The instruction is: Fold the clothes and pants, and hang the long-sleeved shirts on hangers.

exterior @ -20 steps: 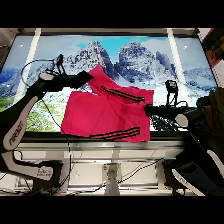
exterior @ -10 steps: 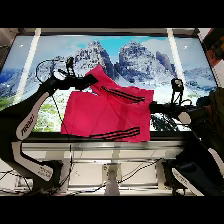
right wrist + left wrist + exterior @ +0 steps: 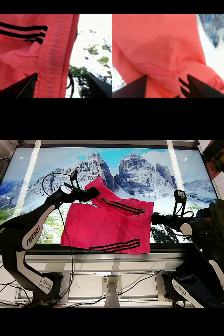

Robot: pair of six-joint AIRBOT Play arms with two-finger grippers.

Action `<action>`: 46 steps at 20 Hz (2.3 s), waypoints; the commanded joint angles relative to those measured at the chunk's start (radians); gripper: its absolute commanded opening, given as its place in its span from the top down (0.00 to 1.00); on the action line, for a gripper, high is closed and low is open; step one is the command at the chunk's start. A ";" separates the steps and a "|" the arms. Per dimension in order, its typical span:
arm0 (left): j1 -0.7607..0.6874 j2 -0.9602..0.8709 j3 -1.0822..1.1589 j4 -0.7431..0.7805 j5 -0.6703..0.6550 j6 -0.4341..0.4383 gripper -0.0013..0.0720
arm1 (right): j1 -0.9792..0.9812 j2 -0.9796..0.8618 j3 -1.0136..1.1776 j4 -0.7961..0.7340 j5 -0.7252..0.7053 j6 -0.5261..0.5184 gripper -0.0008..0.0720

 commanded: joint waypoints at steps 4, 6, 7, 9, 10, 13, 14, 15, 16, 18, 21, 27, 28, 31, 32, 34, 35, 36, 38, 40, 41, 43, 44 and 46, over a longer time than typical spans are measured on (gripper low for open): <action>-0.024 -0.003 0.003 0.001 0.140 0.000 0.55 | -0.001 0.000 0.000 0.000 0.001 -0.001 0.04; -0.030 -0.003 0.003 0.001 0.146 0.000 0.59 | -0.001 0.000 0.000 0.000 0.001 -0.001 0.04; -0.032 -0.003 0.003 0.001 0.146 0.000 0.62 | -0.001 0.000 0.000 0.000 0.001 -0.001 0.04; -0.037 -0.003 0.003 0.001 0.141 0.000 0.62 | -0.001 0.000 0.000 0.000 0.001 -0.001 0.04; -0.039 -0.003 0.003 0.001 0.132 -0.001 0.61 | -0.001 0.000 0.000 0.000 0.001 -0.001 0.04; -0.039 -0.003 0.003 0.002 0.077 0.000 0.21 | -0.001 0.000 0.000 0.000 0.001 -0.001 0.04; -0.039 -0.003 0.003 0.002 0.071 0.000 0.07 | -0.001 0.000 0.000 0.000 0.001 -0.001 0.04; -0.038 -0.003 0.003 0.002 0.061 0.000 0.06 | -0.001 0.000 0.000 0.000 0.001 -0.001 0.04; -0.035 -0.003 0.003 0.002 0.048 0.000 0.06 | -0.001 0.000 0.000 0.000 0.001 -0.001 0.04; -0.033 -0.004 0.003 0.002 0.020 -0.001 0.07 | -0.001 0.000 0.000 0.000 0.001 -0.001 0.04; -0.043 -0.031 0.003 0.001 -0.019 -0.039 0.07 | -0.001 0.000 0.000 0.000 -0.003 -0.001 0.04; -0.048 -0.053 0.003 -0.087 0.051 -0.048 0.52 | -0.001 0.000 0.000 0.000 -0.008 -0.001 0.04; -0.048 -0.053 0.004 -0.117 0.076 -0.049 0.52 | -0.001 0.000 0.000 0.000 -0.011 -0.001 0.04; -0.048 -0.053 0.005 -0.208 0.113 -0.048 0.72 | -0.001 0.000 0.000 0.000 -0.011 -0.001 0.04; -0.048 -0.052 0.005 -0.209 0.112 -0.046 0.96 | -0.001 0.000 0.000 0.000 -0.011 -0.001 0.04; -0.048 -0.043 0.005 -0.208 0.110 -0.036 0.96 | -0.001 0.000 0.000 0.001 -0.010 -0.001 0.04; -0.048 -0.032 0.005 -0.202 0.106 -0.011 0.96 | -0.001 0.000 0.000 0.002 -0.010 -0.001 0.04; -0.048 -0.014 0.005 -0.193 0.097 0.031 0.97 | -0.001 0.000 0.000 0.002 -0.010 -0.001 0.04; -0.048 0.041 0.005 -0.106 0.076 0.068 0.97 | -0.001 0.000 0.000 0.003 -0.010 -0.001 0.04; -0.048 0.116 0.005 0.031 0.023 0.060 0.97 | -0.001 0.000 0.000 0.009 -0.009 -0.001 0.04; -0.048 0.156 0.005 0.103 -0.019 0.012 0.97 | -0.001 0.000 0.000 0.010 -0.008 -0.001 0.04; -0.050 0.236 0.005 0.273 -0.097 -0.130 0.97 | -0.001 0.000 0.000 0.014 -0.007 -0.001 0.04; -0.056 0.272 0.005 0.352 -0.124 -0.189 0.97 | -0.001 0.000 0.000 0.019 -0.005 -0.001 0.04; -0.065 0.341 0.005 0.493 -0.162 -0.283 0.97 | -0.001 0.000 0.000 0.037 0.006 -0.001 0.04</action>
